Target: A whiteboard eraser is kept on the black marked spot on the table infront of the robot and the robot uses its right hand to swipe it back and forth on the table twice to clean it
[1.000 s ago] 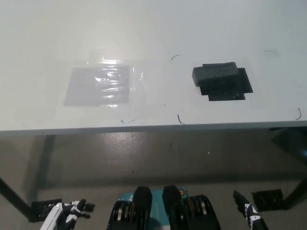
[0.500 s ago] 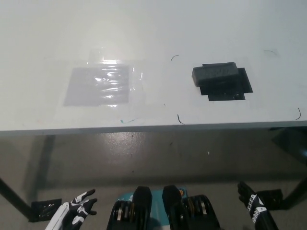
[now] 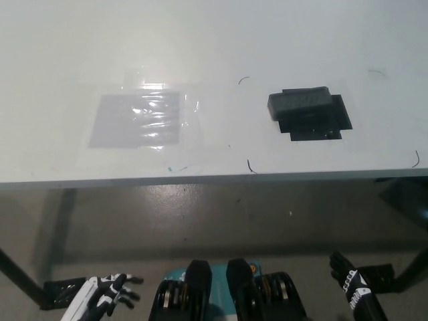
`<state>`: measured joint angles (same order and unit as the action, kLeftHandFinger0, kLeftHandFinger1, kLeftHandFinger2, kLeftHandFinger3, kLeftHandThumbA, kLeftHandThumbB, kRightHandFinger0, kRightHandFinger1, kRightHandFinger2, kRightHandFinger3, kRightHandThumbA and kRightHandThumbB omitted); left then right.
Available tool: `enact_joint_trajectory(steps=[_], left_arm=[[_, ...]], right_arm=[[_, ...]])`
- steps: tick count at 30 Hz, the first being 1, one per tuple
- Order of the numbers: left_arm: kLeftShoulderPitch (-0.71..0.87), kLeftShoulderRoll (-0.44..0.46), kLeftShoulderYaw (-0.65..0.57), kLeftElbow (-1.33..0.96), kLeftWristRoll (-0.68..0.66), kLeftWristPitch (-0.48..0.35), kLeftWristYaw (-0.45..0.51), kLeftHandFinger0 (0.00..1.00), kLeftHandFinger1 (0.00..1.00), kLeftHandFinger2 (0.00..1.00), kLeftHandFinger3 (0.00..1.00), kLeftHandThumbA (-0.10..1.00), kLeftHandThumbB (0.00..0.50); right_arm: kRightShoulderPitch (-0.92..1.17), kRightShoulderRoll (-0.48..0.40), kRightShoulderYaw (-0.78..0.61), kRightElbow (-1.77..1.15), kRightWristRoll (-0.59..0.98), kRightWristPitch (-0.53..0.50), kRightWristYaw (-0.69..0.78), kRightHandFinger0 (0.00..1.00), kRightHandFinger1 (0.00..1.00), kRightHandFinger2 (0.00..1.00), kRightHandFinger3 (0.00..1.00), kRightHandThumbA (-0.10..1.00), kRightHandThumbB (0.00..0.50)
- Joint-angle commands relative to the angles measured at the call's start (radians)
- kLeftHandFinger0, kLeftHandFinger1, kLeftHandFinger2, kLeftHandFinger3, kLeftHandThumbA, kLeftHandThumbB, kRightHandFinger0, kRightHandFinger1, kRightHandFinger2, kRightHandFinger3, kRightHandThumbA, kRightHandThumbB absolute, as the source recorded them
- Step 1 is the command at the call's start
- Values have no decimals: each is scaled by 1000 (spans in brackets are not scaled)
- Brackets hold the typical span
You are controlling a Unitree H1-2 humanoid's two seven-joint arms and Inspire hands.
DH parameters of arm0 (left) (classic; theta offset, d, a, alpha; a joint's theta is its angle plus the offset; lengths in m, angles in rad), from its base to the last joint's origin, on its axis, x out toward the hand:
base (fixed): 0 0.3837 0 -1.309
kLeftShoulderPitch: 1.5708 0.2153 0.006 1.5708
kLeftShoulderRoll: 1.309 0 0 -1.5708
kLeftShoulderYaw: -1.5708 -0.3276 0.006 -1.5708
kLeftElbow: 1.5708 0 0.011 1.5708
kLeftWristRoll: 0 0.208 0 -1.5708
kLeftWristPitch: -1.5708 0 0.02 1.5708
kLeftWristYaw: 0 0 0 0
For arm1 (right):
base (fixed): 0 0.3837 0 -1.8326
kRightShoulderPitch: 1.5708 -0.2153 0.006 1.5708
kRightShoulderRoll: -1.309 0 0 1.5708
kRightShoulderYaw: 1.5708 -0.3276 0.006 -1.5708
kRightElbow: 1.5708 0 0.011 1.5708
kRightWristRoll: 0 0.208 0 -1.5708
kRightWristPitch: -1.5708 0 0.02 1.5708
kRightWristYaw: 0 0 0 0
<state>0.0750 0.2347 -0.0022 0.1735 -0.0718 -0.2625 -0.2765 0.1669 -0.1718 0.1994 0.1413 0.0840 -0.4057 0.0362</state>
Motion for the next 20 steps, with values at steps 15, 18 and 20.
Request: enact_joint_trajectory(steps=[15,18,20], left_arm=[[-27,23,9,-36,-23,-20,-9,0,0,0,0,819,296],[-27,24,8,-39,-8,-19,-2,0,0,0,0,831,300],[-23,24,8,-41,-6,-18,-1,0,0,0,0,832,298]], right_arm=[[-29,23,-26,-9,-75,-64,19,1000,1000,1000,1000,1000,310],[-29,22,-26,-12,-80,-64,19,1000,1000,1000,1000,1000,311],[-26,21,-25,-14,-83,-64,20,1000,1000,1000,1000,1000,309]])
